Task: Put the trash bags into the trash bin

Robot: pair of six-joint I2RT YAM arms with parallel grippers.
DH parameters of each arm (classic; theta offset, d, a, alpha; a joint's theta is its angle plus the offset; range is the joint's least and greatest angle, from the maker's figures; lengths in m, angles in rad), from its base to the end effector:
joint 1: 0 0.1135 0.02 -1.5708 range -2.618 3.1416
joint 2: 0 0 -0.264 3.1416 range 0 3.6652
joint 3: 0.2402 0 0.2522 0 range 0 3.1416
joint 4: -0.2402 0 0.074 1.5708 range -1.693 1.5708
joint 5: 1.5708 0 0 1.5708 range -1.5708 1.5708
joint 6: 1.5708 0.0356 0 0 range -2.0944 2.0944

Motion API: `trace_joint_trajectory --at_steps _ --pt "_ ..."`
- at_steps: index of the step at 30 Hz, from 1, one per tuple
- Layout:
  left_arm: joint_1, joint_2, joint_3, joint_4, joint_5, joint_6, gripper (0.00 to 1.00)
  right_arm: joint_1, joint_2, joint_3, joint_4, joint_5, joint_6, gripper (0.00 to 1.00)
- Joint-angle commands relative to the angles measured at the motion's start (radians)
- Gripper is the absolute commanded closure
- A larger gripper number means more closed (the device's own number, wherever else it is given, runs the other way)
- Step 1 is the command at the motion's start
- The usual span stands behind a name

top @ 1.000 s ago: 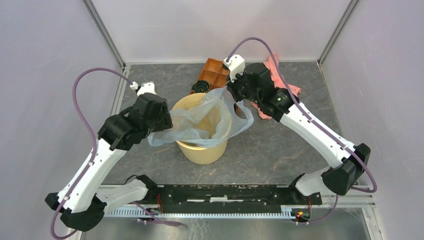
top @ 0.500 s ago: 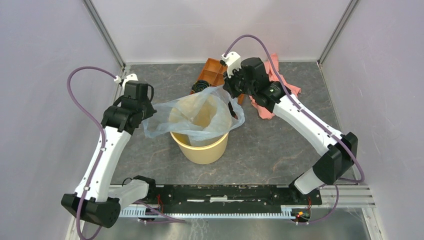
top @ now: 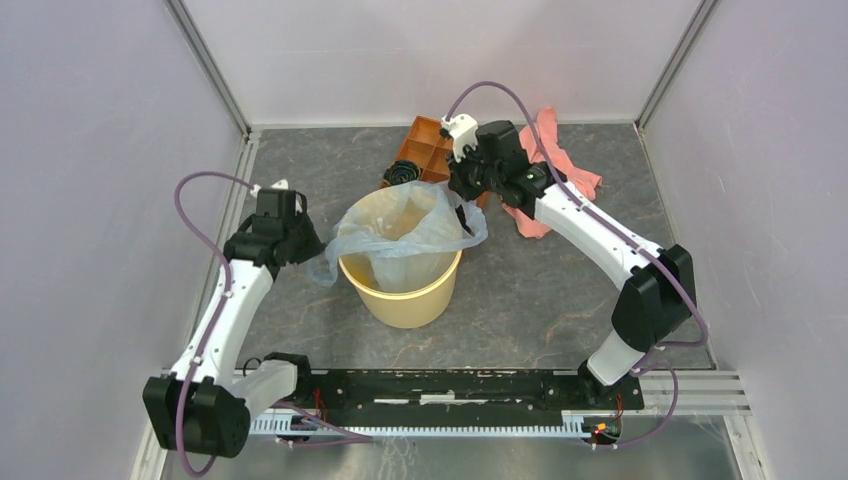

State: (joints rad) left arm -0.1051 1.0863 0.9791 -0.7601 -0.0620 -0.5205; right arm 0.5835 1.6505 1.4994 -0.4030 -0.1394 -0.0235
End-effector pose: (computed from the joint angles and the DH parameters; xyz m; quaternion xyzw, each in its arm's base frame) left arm 0.2169 -0.0207 0.2970 -0.2039 0.9160 -0.0783 0.3366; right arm 0.3187 0.2163 0.3416 -0.2928 0.8215 0.1927 0.4498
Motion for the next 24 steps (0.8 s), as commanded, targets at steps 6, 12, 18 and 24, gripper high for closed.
trace_joint_trajectory --at_steps 6,12,18,24 --pt "0.012 -0.227 -0.171 -0.016 0.199 -0.087 0.98 -0.011 -0.068 -0.043 -0.097 0.058 -0.017 0.71" --pt "0.011 -0.288 -0.112 -0.113 0.177 -0.11 0.64 -0.01 -0.189 0.08 -0.265 0.288 -0.002 0.3" --pt "0.012 -0.363 -0.001 -0.252 0.019 -0.122 0.25 -0.01 -0.358 0.002 -0.307 0.318 0.129 0.04" --pt "0.012 -0.439 0.044 -0.326 0.006 -0.235 0.15 -0.011 -0.495 -0.103 -0.235 0.148 0.266 0.02"
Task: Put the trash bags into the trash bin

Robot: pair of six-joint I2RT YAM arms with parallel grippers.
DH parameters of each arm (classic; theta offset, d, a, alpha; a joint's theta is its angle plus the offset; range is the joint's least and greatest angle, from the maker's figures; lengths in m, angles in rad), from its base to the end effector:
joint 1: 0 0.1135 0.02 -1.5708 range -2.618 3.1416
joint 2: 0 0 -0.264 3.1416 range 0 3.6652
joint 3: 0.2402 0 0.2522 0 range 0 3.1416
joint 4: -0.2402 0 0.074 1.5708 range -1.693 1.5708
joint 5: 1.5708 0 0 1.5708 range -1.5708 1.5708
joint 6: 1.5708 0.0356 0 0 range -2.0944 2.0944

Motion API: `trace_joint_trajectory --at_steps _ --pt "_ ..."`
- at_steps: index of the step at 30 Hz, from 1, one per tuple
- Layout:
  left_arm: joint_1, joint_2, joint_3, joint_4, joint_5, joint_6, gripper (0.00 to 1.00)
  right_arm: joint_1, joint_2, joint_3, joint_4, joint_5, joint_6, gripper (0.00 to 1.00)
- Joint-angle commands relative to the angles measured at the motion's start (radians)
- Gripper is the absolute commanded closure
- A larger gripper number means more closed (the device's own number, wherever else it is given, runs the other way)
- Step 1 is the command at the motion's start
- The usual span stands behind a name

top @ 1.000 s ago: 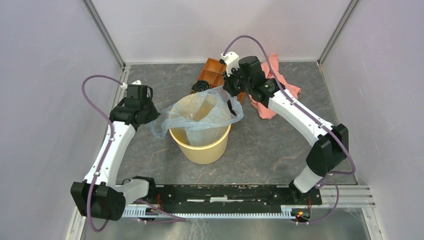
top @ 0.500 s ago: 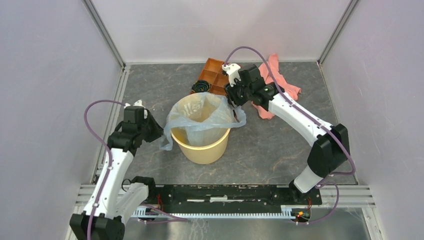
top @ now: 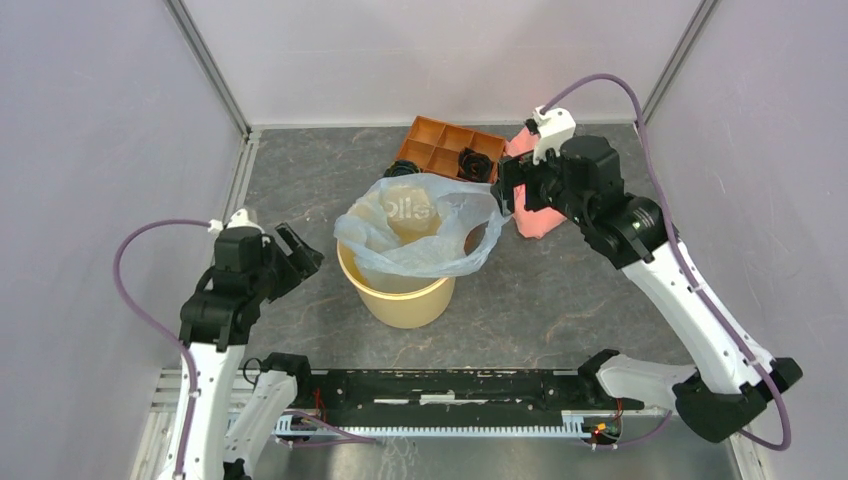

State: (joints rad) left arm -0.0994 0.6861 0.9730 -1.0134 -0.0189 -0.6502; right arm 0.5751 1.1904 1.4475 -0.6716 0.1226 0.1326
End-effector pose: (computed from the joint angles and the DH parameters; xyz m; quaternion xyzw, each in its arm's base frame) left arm 0.1151 -0.0108 0.3348 -0.2518 0.8767 -0.1420 0.3844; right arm 0.2069 0.1289 0.4349 -0.1508 0.8229 0.1409 0.5294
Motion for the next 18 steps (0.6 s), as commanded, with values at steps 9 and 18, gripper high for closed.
trace_joint_trajectory --at_steps 9,18 --pt "0.006 -0.048 0.015 0.051 0.094 -0.323 0.12 -0.002 -0.091 -0.141 0.121 -0.405 0.165 0.02" --pt "0.006 0.022 0.145 0.147 0.273 -0.201 0.11 -0.001 -0.027 -0.132 0.119 -0.394 0.043 0.02"
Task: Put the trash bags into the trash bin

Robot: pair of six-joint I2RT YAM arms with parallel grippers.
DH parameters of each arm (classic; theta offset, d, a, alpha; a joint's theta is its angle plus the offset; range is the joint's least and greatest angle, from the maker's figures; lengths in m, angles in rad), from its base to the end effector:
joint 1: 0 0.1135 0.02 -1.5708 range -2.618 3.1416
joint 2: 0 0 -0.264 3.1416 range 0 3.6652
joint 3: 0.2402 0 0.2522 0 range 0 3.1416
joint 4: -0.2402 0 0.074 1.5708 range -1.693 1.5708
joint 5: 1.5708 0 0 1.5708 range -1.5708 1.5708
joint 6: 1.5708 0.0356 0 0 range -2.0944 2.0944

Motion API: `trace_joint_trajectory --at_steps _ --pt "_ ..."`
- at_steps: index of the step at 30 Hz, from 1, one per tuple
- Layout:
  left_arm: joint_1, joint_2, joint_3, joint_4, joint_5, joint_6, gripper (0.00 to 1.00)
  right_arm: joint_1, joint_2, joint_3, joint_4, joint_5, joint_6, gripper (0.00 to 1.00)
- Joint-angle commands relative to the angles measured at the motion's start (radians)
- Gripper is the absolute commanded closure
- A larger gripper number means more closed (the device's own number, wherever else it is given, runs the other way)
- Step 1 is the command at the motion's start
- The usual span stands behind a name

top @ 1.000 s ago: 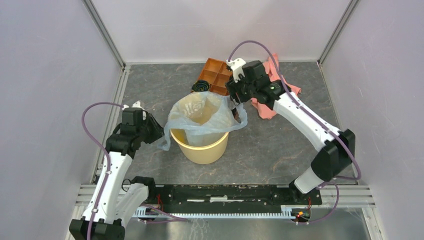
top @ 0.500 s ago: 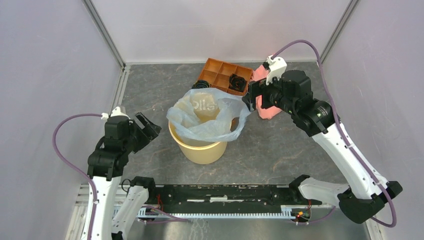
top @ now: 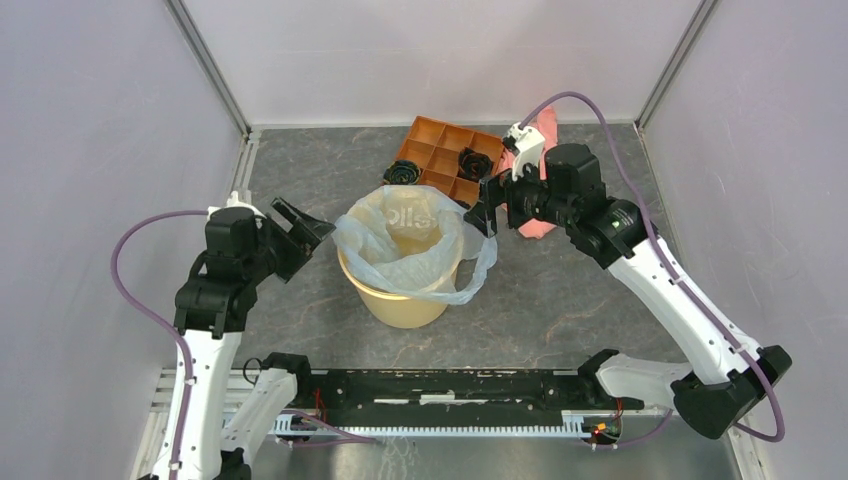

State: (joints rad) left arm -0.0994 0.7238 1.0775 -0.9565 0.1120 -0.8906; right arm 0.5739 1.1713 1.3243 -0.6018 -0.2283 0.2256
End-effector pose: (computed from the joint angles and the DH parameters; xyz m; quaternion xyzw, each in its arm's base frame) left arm 0.1203 -0.0160 0.3674 -0.3165 0.8255 -0.2643 0.3853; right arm 0.2040 0.1415 0.4062 -0.2054 0.8180 0.2946 0.4494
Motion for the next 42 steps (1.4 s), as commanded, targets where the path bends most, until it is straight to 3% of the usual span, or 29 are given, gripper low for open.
trace_joint_trajectory --at_steps 1,7,17,26,37,42 --pt "0.005 -0.022 0.029 0.094 0.171 0.032 0.12 0.001 -0.022 -0.036 0.073 -0.047 -0.053 0.02" --pt "0.006 -0.02 0.005 0.133 0.306 -0.016 0.36 0.001 -0.009 -0.076 0.168 -0.024 -0.072 0.04" --pt "0.006 -0.019 0.004 0.039 0.353 -0.003 0.38 0.0 0.043 -0.088 0.217 -0.014 -0.092 0.08" --pt "0.002 0.044 -0.028 0.092 0.387 0.039 0.38 -0.001 0.051 -0.132 0.268 -0.053 -0.075 0.11" --pt "-0.013 0.063 -0.039 0.165 0.387 0.049 0.72 0.001 0.042 -0.155 0.244 -0.035 -0.097 0.14" --pt "-0.013 0.057 -0.075 0.204 0.435 0.011 0.71 -0.001 0.029 -0.16 0.253 -0.042 -0.091 0.14"
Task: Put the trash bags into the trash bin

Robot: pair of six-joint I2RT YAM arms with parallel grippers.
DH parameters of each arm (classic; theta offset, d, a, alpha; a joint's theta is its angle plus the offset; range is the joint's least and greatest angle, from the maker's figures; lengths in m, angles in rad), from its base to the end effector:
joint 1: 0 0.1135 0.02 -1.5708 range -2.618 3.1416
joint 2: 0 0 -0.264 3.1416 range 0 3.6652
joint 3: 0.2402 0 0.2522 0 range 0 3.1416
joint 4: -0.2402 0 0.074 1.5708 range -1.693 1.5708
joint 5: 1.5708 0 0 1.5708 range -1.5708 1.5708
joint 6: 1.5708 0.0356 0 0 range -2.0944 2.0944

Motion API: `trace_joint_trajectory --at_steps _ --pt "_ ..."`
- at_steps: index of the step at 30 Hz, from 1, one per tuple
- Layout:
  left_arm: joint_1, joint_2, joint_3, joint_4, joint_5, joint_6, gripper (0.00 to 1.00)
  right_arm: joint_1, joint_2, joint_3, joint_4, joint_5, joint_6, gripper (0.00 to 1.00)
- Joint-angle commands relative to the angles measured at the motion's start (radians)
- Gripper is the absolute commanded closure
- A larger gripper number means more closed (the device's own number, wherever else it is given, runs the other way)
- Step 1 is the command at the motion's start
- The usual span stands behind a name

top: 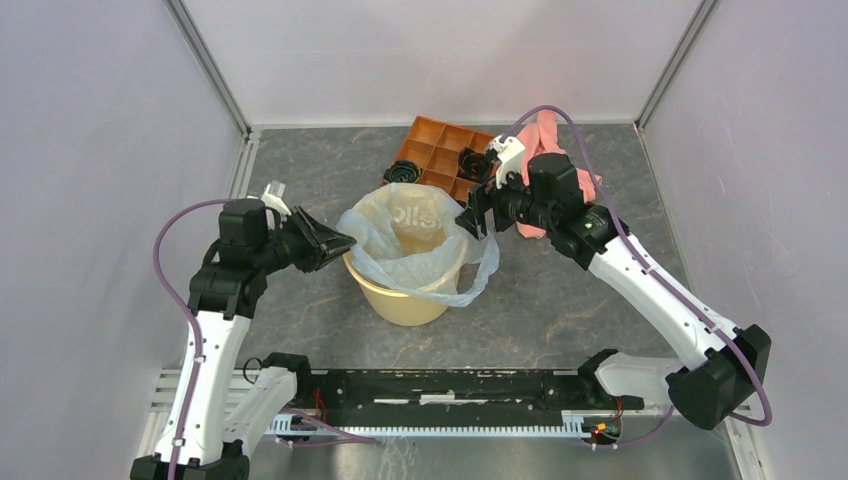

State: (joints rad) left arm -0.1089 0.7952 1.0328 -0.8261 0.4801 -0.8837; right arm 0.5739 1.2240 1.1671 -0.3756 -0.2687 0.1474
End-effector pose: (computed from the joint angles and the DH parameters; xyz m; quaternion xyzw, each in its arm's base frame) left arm 0.1443 -0.0323 0.3594 -0.2197 0.8354 -0.4025 0.3030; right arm 0.2272 0.1581 0.3624 -0.2472 0.8006 0.2940 0.4599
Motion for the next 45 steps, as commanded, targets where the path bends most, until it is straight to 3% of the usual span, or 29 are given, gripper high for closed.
trace_joint_trajectory --at_steps 1,8,12,14,20,23,29,36,40,45 --pt "-0.004 -0.018 -0.033 0.076 0.067 0.0 0.71 0.0 -0.024 -0.001 0.031 -0.005 -0.011 0.14" --pt "-0.012 -0.009 -0.072 0.108 0.077 -0.004 0.69 -0.001 -0.005 0.003 0.019 -0.005 -0.016 0.12" --pt "-0.012 -0.03 -0.023 0.071 0.011 0.017 0.97 -0.001 -0.011 -0.011 -0.002 0.013 -0.032 0.13" --pt "-0.012 -0.048 0.003 0.045 -0.017 0.041 0.98 0.0 -0.021 -0.03 0.017 0.006 -0.022 0.23" --pt "-0.012 -0.141 -0.03 -0.017 -0.009 0.052 0.98 -0.001 -0.018 -0.052 0.057 0.006 0.007 0.68" --pt "-0.011 -0.216 -0.061 -0.07 -0.026 0.051 0.98 0.0 -0.005 -0.052 0.062 0.012 0.015 0.78" --pt "-0.011 -0.331 -0.143 -0.134 -0.017 0.049 0.98 -0.001 0.006 -0.045 0.067 -0.007 0.022 0.78" --pt "-0.011 -0.422 -0.376 -0.01 0.18 -0.025 0.98 -0.001 0.006 -0.025 0.046 -0.004 0.015 0.72" --pt "-0.011 -0.442 -0.489 0.051 0.187 -0.059 0.98 -0.001 0.014 -0.034 0.062 -0.027 0.026 0.71" --pt "-0.011 -0.423 -0.595 0.238 0.153 -0.176 0.98 0.006 0.046 -0.069 0.15 -0.097 0.085 0.71"
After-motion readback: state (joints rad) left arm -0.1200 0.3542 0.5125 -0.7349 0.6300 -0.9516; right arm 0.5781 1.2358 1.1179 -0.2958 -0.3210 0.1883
